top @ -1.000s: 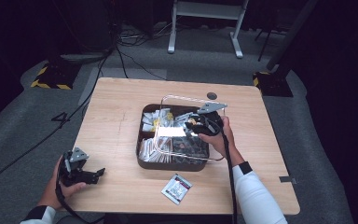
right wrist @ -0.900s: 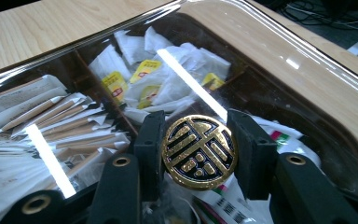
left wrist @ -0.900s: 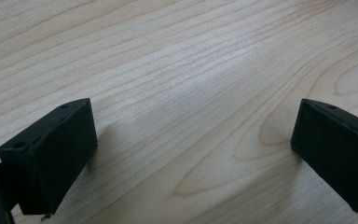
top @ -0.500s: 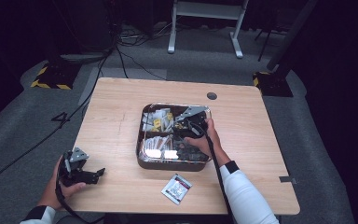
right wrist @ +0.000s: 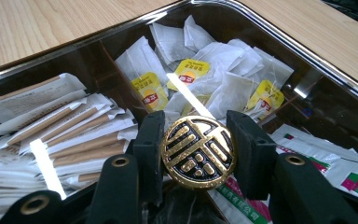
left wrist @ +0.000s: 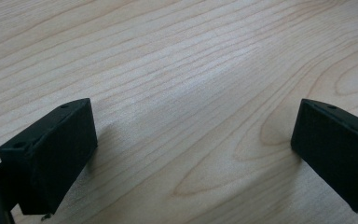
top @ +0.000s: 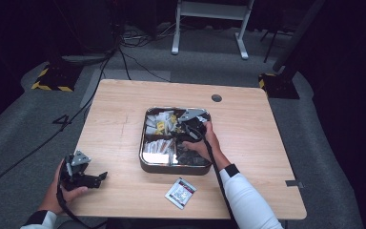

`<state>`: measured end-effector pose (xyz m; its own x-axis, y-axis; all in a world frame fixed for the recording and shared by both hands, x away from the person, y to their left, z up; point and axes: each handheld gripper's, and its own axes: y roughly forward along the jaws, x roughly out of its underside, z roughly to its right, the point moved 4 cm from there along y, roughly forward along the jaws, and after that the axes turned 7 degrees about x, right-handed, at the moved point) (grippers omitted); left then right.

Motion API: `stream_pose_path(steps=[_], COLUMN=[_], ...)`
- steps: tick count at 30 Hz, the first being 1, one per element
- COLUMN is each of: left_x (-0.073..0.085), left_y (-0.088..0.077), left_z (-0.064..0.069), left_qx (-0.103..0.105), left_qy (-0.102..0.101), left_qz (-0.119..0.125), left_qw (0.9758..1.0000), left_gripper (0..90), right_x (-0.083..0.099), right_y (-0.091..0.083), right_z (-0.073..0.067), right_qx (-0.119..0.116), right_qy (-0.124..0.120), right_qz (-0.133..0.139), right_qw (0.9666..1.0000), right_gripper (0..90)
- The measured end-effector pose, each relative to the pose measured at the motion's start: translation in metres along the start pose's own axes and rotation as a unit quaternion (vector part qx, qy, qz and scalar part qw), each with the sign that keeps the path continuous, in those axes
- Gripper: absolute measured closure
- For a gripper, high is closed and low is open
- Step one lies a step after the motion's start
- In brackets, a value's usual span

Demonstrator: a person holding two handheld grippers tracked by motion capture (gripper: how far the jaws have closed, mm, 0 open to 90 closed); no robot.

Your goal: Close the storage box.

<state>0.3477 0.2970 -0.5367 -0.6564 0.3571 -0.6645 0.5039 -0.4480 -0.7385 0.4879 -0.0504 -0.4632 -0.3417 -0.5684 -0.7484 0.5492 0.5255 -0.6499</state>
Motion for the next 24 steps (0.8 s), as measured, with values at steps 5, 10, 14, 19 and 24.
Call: stream_pose_path(steps=[5,10,14,19,24], left_x=[0.0001,0.0001,0.0001,0.0001,0.0001], left_y=[0.0,0.0,-0.0001,-0.0001,-0.0001], left_z=[0.0001,0.0002,0.0,0.0,0.0], left_qx=[0.0,0.0,0.0,0.0,0.0], left_qy=[-0.001,-0.001,0.0,0.0,0.0], left_qz=[0.0,0.0,0.0,0.0,0.0], left_qw=[1.0,1.0,1.0,1.0,1.0], left_gripper=[0.5,0.5,0.5,0.5,0.5], right_x=[0.0021,0.0019,0.0022,0.002,0.0002], right_y=[0.0017,0.0019,0.0015,-0.0003,-0.0066], right_z=[0.0013,0.0003,0.0004,0.0012,0.0025], right_qx=[-0.009,-0.006,-0.008,-0.012,-0.011], right_qy=[0.008,0.002,0.004,0.003,-0.005], right_qz=[-0.003,-0.005,-0.006,-0.002,0.008], right_qw=[0.9999,1.0,0.9999,0.9999,0.9999], right_gripper=[59.0,58.9,58.7,56.7,51.5])
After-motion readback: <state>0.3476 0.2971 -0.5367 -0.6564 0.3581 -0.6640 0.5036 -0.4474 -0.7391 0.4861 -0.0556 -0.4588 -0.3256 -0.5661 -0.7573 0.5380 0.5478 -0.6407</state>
